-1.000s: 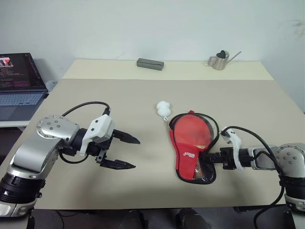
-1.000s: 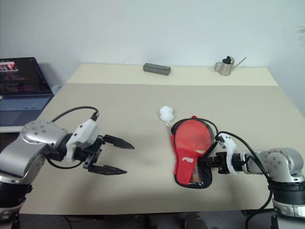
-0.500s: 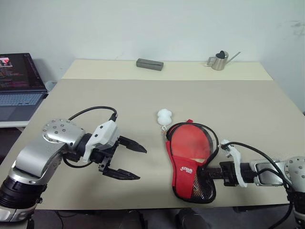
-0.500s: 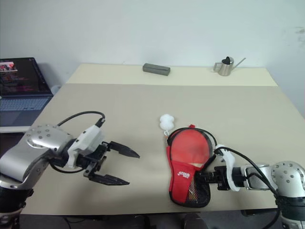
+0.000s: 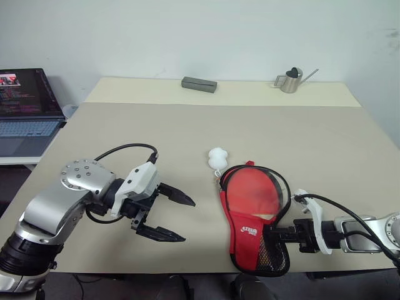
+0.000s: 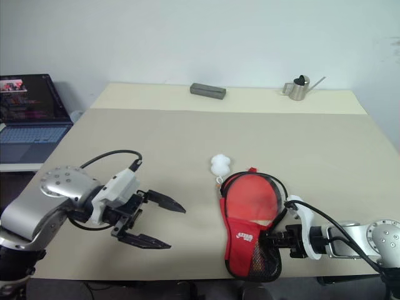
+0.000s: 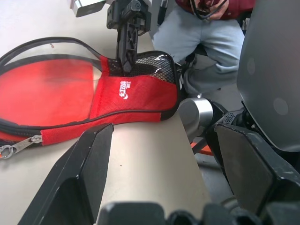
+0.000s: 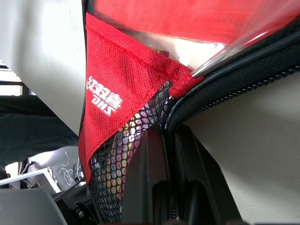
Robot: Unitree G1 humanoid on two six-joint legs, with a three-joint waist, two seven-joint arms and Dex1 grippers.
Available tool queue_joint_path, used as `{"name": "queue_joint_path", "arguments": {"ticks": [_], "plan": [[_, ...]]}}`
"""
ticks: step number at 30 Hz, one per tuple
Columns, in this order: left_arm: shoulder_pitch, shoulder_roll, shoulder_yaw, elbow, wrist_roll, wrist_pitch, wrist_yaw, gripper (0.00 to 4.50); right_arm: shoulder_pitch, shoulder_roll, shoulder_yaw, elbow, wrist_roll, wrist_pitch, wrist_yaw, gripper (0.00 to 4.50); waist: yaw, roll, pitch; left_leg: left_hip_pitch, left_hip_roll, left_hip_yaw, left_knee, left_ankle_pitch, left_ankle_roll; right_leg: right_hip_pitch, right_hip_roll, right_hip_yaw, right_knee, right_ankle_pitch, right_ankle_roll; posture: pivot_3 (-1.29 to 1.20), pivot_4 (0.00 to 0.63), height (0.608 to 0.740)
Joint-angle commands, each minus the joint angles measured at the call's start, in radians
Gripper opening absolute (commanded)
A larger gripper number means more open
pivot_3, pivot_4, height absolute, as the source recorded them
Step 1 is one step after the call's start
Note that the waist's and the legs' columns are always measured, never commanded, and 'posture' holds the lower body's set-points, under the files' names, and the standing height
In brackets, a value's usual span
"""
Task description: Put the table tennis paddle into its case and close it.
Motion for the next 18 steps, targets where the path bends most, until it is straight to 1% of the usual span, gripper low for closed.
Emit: {"name": "queue_joint_path", "arguments": {"ticks": [1, 7, 9, 10, 12, 13, 14, 16, 18], "plan": [[-0.002, 0.005, 0.010, -0.011, -0.009, -0.011, -0.010, 3.80, 0.003, -0.030, 0.052, -0.030, 0.045, -0.020, -0.010, 0.01, 0.000, 0.000, 0.000, 0.000, 0.000, 0.000, 0.000, 0.000, 0.000, 0.000, 0.000, 0.000, 0.000, 0.000, 0.000, 0.00, 0.150, 0.740], [0.014, 0.006, 0.018, -0.019, -0.010, -0.011, 0.000, 3.80, -0.016, -0.055, 0.086, -0.023, 0.051, -0.070, -0.034, 0.01, 0.000, 0.000, 0.000, 0.000, 0.000, -0.001, 0.000, 0.000, 0.000, 0.000, 0.000, 0.000, 0.000, 0.000, 0.000, 0.00, 0.150, 0.740], [0.018, 0.006, 0.019, -0.023, -0.011, -0.009, 0.004, 3.80, -0.012, -0.067, 0.085, -0.027, 0.062, -0.082, -0.033, 0.53, 0.000, 0.000, 0.000, 0.000, 0.000, -0.001, 0.000, 0.000, 0.000, 0.000, 0.000, 0.000, 0.000, 0.000, 0.000, 0.00, 0.150, 0.740], [0.019, 0.006, 0.019, -0.025, -0.012, -0.008, 0.006, 3.80, -0.010, -0.071, 0.081, -0.033, 0.057, -0.089, -0.027, 0.70, 0.000, 0.000, 0.000, 0.000, 0.000, -0.001, 0.000, 0.000, 0.000, 0.000, 0.000, 0.000, 0.000, 0.000, 0.000, 0.00, 0.150, 0.740], [0.027, 0.006, 0.022, -0.030, -0.014, -0.008, 0.009, 3.80, 0.008, -0.091, 0.051, -0.054, 0.057, -0.095, 0.014, 1.35, 0.001, 0.000, 0.000, 0.000, 0.000, -0.001, 0.000, 0.000, 0.000, 0.000, 0.000, 0.000, 0.000, 0.000, 0.000, 0.00, 0.150, 0.740], [0.030, 0.006, 0.024, -0.031, -0.015, -0.009, 0.009, 3.80, 0.019, -0.104, 0.035, -0.059, 0.062, -0.100, 0.030, 1.76, 0.001, 0.000, 0.000, 0.000, 0.001, -0.001, 0.000, 0.000, 0.000, 0.000, -0.001, 0.000, 0.000, 0.000, 0.000, 0.00, 0.150, 0.740], [0.033, 0.007, 0.025, -0.032, -0.016, -0.009, 0.010, 3.80, 0.029, -0.120, 0.014, -0.065, 0.069, -0.100, 0.064, 2.01, 0.002, 0.000, 0.000, 0.000, 0.001, -0.001, 0.000, 0.000, 0.000, 0.000, -0.001, 0.000, 0.000, 0.000, 0.000, 0.00, 0.150, 0.740], [0.037, 0.007, 0.027, -0.034, -0.018, -0.009, 0.012, 3.80, 0.046, -0.144, -0.024, -0.074, 0.064, -0.102, 0.129, 2.70, 0.005, 0.000, 0.000, 0.000, 0.001, -0.001, 0.000, 0.000, 0.000, 0.000, -0.001, 0.000, 0.000, 0.000, 0.000, 0.00, 0.150, 0.740], [0.039, 0.006, 0.027, -0.034, -0.019, -0.009, 0.014, 3.80, 0.061, -0.171, -0.062, -0.092, 0.003, -0.096, 0.221, 3.37, 0.007, 0.000, 0.000, 0.000, 0.001, -0.001, 0.000, 0.000, 0.000, 0.000, -0.001, 0.000, 0.000, 0.000, 0.000, 0.00, 0.150, 0.740]]}}
